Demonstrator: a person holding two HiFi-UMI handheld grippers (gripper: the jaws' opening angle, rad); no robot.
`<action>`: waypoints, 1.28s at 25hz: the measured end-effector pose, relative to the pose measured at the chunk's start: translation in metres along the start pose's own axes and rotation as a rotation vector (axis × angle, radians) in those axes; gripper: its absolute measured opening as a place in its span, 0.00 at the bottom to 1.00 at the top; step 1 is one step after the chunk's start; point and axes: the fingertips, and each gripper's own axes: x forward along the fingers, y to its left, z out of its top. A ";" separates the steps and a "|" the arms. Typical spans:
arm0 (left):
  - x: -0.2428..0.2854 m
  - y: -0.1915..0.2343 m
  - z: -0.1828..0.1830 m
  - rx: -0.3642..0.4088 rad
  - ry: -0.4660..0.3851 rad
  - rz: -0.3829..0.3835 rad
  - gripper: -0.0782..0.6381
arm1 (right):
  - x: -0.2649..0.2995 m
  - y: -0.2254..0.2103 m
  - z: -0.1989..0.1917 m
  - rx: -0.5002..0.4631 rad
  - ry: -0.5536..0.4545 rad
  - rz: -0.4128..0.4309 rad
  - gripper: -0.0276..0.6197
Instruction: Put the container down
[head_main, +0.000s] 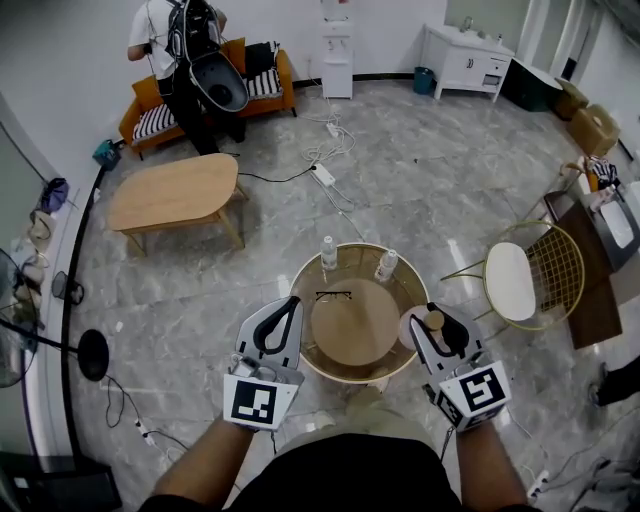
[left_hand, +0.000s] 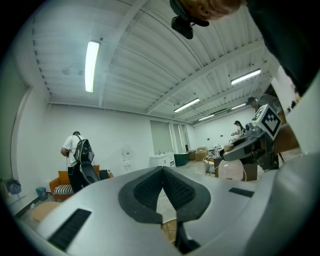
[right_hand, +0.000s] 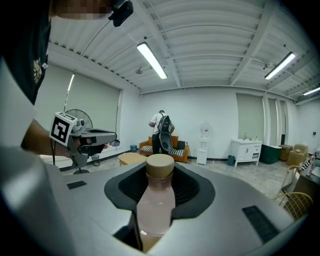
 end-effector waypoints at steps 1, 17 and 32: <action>0.004 -0.001 -0.002 -0.003 0.003 -0.007 0.13 | 0.003 -0.004 -0.002 0.007 -0.001 0.000 0.27; 0.073 -0.004 -0.058 -0.003 0.066 0.008 0.13 | 0.067 -0.042 -0.059 -0.003 0.100 0.052 0.27; 0.103 -0.015 -0.112 -0.016 0.147 0.014 0.13 | 0.103 -0.064 -0.125 0.084 0.155 0.049 0.27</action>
